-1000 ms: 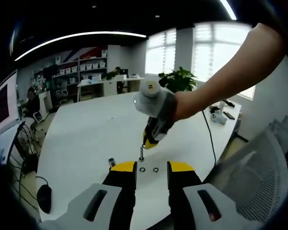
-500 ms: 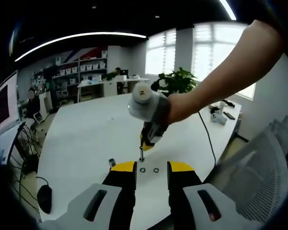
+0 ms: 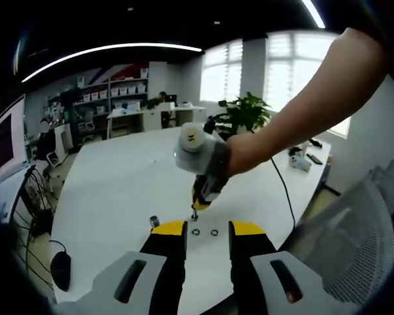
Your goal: Place the washer onto the threaded stud by aligning its center hole with the stud, sliding it down to the base, and recovering from edge contact or off-axis alignment until the washer reaches the visible bottom stop.
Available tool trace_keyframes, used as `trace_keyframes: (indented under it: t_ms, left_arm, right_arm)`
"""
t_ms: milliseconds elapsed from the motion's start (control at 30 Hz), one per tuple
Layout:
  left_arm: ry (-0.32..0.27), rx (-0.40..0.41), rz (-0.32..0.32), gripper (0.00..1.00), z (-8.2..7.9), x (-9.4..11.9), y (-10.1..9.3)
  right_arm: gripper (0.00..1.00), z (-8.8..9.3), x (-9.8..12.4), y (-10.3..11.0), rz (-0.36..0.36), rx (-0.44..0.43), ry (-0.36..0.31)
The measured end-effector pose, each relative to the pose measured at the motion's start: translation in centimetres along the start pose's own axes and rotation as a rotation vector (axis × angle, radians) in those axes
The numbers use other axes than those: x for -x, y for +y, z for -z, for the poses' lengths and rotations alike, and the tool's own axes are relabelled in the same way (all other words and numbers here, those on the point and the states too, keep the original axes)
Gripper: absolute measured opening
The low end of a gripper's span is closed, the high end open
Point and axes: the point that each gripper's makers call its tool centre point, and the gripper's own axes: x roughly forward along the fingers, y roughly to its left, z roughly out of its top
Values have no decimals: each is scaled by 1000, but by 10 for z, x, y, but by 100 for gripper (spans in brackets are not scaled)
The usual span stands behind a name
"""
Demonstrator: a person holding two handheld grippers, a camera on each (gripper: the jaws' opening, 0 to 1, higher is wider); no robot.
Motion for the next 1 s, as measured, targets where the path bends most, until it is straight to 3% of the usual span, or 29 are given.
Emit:
trace_keyframes:
  t_ms: [700,1000]
  left_arm:
    - [14,11,-10,23,3,-1,3]
    - [23,13,-9,22,5,-1,3]
  right_arm:
    - [14,15,-29,7,-38,-19,33]
    - [14,12,-29,6,-48,-41,22]
